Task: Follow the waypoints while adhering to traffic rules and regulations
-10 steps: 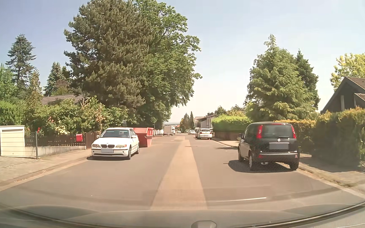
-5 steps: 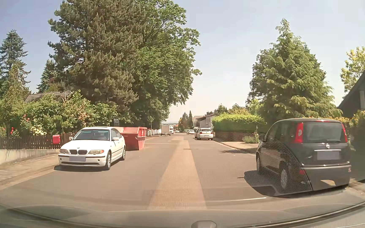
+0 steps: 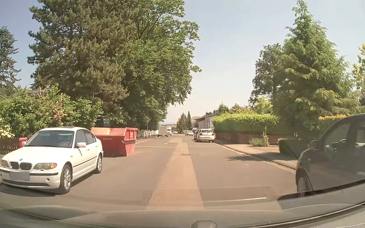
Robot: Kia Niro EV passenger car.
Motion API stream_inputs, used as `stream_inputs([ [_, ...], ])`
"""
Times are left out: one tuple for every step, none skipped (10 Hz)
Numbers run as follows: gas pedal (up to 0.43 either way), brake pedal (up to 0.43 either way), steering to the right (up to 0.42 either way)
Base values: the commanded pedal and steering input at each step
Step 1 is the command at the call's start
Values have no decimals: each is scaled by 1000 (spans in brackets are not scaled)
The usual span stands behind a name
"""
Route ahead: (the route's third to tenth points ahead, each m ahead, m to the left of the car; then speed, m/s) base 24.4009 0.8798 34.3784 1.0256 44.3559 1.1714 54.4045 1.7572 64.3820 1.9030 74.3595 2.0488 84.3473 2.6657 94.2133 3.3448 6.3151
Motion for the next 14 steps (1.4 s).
stream_inputs([
  [0, 0, 11],
  [0, 0, 10],
  [0, 0, 11],
  [0, 0, 10],
  [0, 0, 10],
  [0, 0, 10],
  [0, 0, 9],
  [0, 0, 9],
  [0, 0, 9],
  [0, 0, 8],
  [0, 0, 7],
  [0, 0, 5],
  [0, 0, 1],
  [0, 0, -2],
])
